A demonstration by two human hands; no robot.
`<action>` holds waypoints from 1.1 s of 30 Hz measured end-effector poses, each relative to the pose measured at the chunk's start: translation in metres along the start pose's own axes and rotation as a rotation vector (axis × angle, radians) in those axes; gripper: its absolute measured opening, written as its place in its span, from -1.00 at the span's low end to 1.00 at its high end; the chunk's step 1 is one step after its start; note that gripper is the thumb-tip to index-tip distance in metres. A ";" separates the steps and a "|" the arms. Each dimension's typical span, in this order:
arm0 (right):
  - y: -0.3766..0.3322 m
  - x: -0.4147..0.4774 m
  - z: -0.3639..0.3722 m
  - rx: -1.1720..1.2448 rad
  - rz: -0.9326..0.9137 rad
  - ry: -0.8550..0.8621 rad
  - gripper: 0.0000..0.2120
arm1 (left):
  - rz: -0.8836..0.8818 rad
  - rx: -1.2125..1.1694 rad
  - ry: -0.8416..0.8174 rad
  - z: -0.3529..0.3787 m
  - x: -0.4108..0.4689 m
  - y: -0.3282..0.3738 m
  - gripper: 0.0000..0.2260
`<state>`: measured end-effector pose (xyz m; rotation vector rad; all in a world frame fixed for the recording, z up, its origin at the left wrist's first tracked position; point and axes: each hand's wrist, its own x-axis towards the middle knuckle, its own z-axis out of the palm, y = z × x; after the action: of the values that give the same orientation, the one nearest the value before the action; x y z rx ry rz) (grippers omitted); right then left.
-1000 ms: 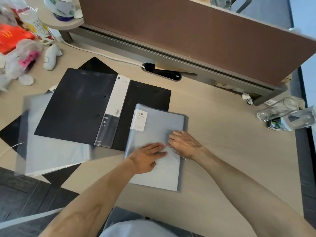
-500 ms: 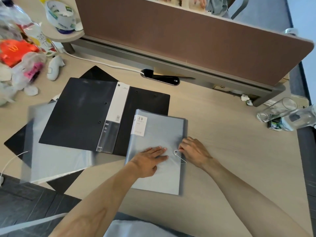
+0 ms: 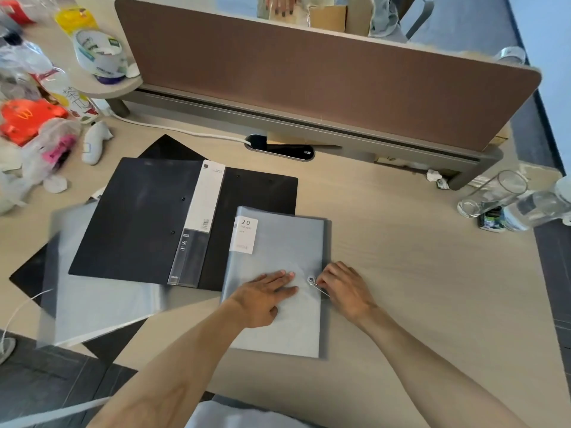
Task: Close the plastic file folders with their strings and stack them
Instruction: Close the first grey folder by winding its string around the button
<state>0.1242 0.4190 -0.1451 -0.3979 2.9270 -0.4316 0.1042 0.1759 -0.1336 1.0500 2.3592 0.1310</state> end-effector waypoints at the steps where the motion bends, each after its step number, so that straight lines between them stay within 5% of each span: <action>1: 0.000 0.001 0.001 0.003 0.003 0.001 -0.88 | -0.001 -0.001 -0.002 0.000 0.000 0.000 -0.45; 13: 0.002 0.000 -0.014 0.242 0.232 -0.123 -0.89 | -0.062 -0.123 0.125 -0.001 -0.002 0.006 -0.52; 18: -0.002 -0.003 -0.023 0.359 0.328 -0.172 -0.70 | -0.164 -0.142 0.282 -0.004 -0.014 0.009 -0.51; 21: -0.005 -0.005 -0.023 0.454 0.440 -0.167 -0.64 | -0.382 -0.187 0.261 -0.009 -0.024 0.009 -0.54; 28: -0.021 -0.016 -0.025 0.754 0.615 -0.135 -0.57 | -0.921 -0.810 0.319 -0.019 -0.026 0.016 -0.46; 33: -0.036 -0.031 -0.026 0.910 0.738 -0.043 -0.52 | -0.959 -1.167 0.441 -0.023 -0.028 0.003 -0.42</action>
<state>0.1573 0.4011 -0.1061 0.7309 2.2379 -1.4317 0.1098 0.1605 -0.1010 -0.7006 2.2292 1.2396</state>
